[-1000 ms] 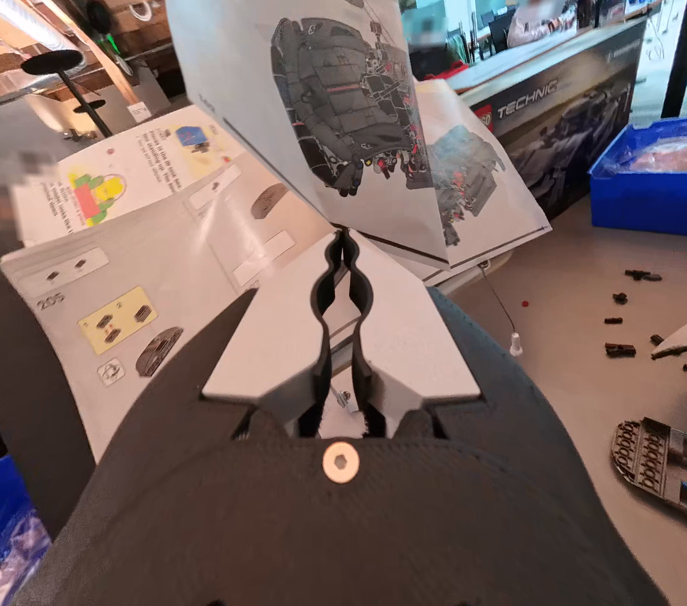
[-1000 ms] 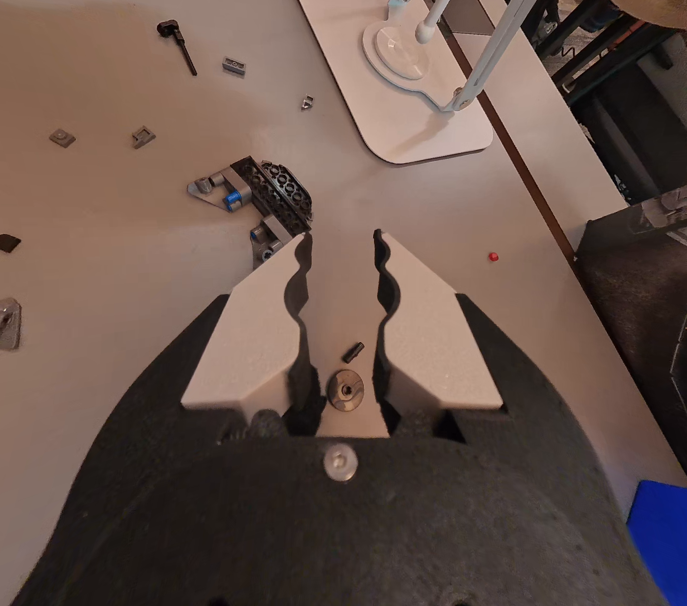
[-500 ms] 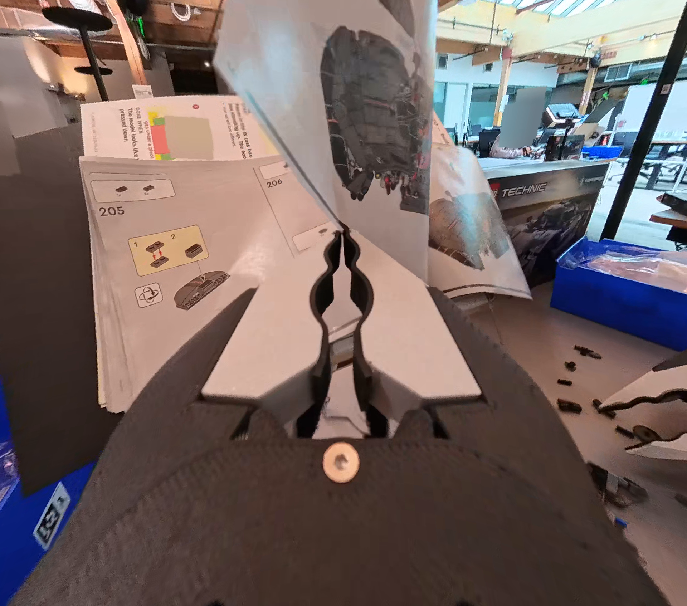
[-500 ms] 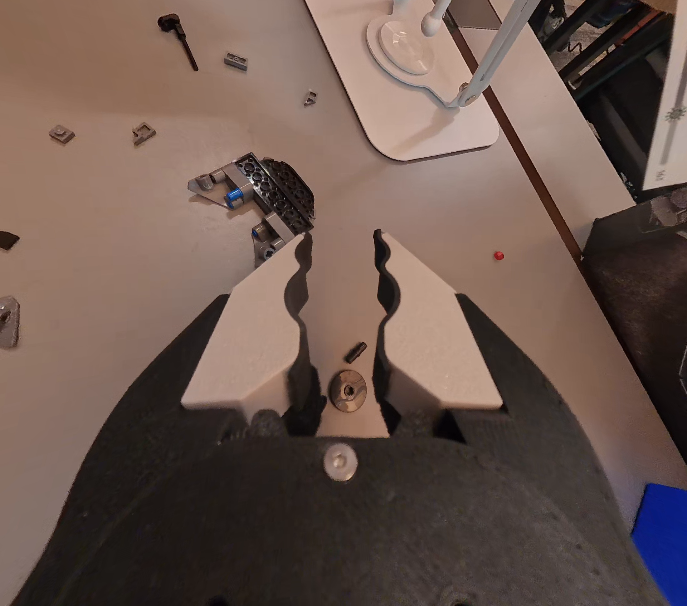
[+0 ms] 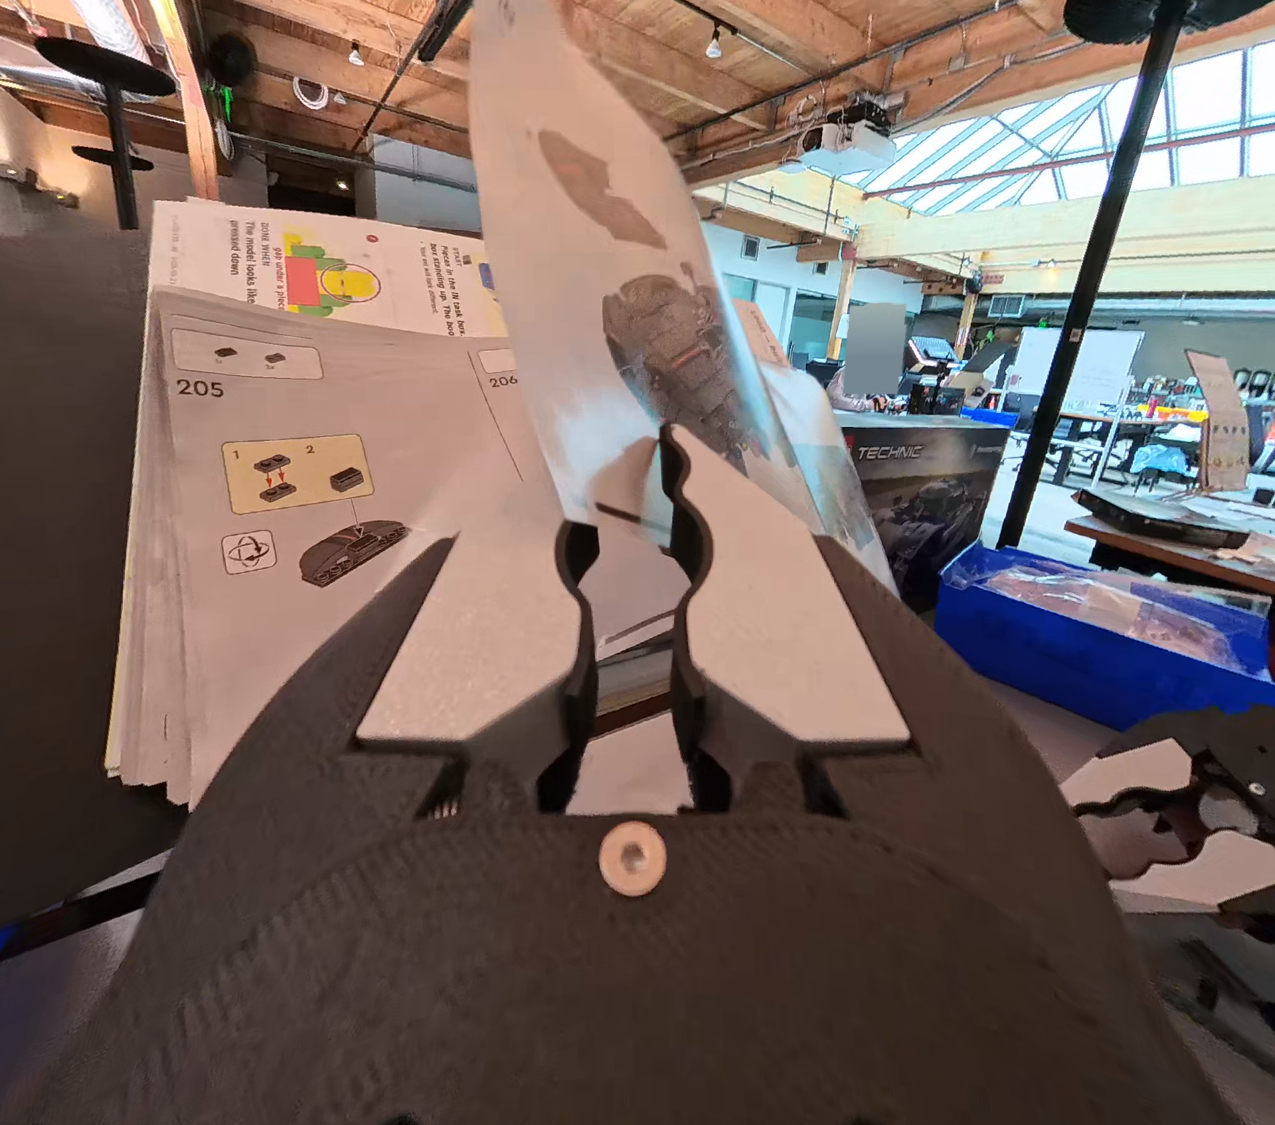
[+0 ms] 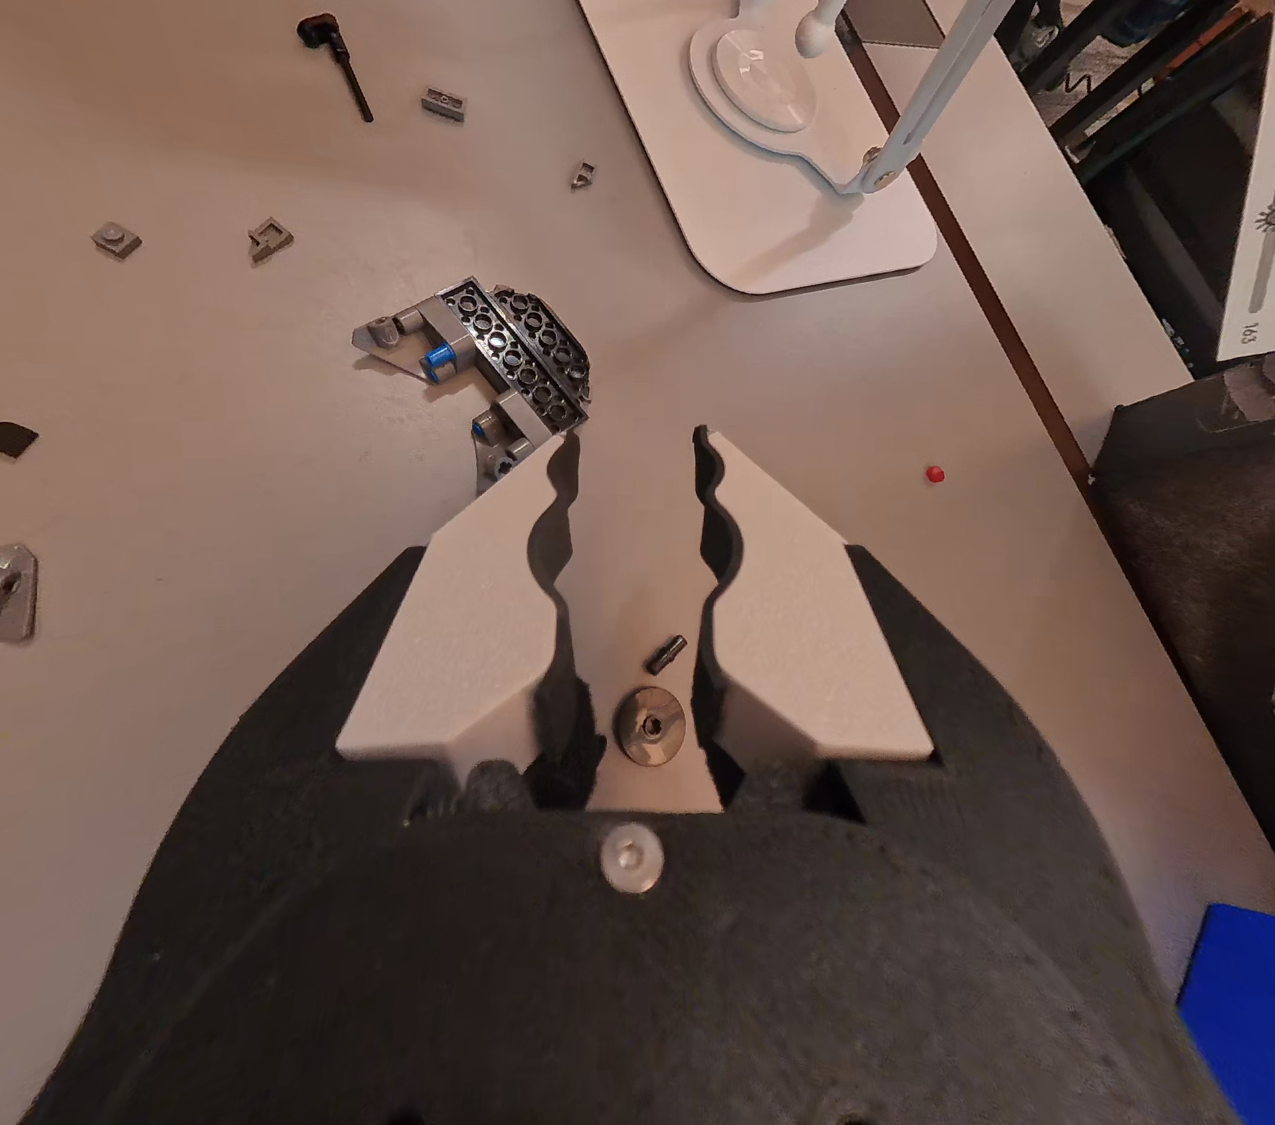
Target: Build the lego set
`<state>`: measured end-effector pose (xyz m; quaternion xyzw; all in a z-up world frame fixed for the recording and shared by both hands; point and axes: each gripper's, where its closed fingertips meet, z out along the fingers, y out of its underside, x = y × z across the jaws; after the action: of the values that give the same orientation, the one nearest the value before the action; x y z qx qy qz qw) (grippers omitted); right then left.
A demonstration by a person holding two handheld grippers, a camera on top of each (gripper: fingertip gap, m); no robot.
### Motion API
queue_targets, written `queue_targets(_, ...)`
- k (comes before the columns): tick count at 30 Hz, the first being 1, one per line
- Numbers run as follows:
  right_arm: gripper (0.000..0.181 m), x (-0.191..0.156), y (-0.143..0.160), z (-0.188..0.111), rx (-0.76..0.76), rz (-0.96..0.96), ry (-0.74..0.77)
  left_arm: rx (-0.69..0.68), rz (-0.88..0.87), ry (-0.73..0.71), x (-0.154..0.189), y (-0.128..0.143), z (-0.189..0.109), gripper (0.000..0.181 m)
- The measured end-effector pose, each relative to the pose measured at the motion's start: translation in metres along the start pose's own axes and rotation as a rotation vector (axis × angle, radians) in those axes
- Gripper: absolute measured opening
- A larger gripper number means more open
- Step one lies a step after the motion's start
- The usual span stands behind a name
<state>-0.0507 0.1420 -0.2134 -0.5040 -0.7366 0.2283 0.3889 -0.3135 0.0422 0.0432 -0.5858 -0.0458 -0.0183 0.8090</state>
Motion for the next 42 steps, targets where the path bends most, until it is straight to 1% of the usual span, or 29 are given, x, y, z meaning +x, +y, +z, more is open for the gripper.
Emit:
queue_targets(2,0.032,0.000,0.000,0.000,0.000,0.002,-0.001,0.015,-0.020,-0.002,-0.003,-0.002,-0.003,0.008)
queue_targets(10,0.032,-0.002,0.001,0.001,-0.004,-0.004,-0.006,0.035,0.025,-0.062,-0.016,-0.013,-0.015,0.000)
queue_targets(19,0.032,-0.002,0.002,0.002,-0.007,-0.001,-0.009,0.033,0.080,-0.072,-0.017,-0.015,-0.017,0.000)
queue_targets(42,0.032,-0.005,0.002,0.003,-0.011,-0.010,-0.018,0.028,0.064,-0.075,-0.022,-0.012,-0.019,0.000)
